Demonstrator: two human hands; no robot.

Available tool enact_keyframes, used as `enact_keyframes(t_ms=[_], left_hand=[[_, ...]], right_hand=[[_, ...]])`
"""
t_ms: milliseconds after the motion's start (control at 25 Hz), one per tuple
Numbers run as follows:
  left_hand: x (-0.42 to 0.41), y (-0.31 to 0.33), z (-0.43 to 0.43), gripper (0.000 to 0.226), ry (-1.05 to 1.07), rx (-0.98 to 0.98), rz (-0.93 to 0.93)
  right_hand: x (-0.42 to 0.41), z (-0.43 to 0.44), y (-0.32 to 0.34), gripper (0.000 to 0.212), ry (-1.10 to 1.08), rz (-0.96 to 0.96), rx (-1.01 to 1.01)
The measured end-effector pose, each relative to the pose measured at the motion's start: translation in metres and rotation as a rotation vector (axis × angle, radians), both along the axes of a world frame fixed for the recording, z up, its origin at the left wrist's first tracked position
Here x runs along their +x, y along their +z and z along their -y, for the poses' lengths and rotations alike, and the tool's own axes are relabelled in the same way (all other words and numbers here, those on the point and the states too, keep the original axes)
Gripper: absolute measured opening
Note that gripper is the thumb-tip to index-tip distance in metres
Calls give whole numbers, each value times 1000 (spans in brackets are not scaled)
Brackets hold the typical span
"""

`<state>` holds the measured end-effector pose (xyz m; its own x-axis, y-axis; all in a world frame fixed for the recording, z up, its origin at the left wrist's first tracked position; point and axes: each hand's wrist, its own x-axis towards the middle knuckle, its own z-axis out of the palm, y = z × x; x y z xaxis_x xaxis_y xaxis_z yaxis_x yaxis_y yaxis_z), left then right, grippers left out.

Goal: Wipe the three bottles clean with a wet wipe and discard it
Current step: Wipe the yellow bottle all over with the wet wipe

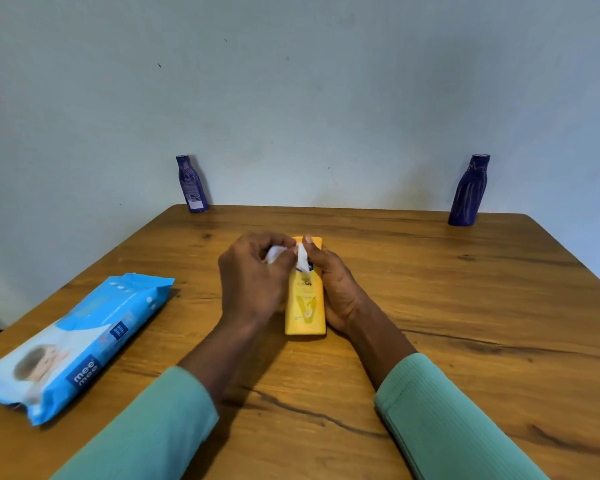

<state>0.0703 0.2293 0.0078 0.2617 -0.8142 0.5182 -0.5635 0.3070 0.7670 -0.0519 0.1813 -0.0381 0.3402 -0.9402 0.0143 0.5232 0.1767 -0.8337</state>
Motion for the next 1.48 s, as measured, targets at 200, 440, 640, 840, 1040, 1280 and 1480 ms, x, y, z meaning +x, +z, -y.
enact_keyframes(t_ms=[200,440,640,840,1040,1280,1480], left_hand=[[2,12,11,9,-56,-39,187],[17,-25,-44,15,-236,186,350],[4,-10,-28,10,-211,102,361],[-19,25,33,6,-70,12,139],[-19,7,-3,7,-229,116,170],[1,-24,-62,7,-332,234,225],[-4,-5,-24,8,-167,102,181]], right_hand=[[0,0,1,38,-24,11,-26],[-7,0,3,46,-68,76,102],[-3,3,1,61,-31,152,78],[0,2,-3,75,14,127,157],[-4,1,3,55,-46,211,128],[1,0,7,59,-29,65,153],[2,-7,10,42,82,246,167]])
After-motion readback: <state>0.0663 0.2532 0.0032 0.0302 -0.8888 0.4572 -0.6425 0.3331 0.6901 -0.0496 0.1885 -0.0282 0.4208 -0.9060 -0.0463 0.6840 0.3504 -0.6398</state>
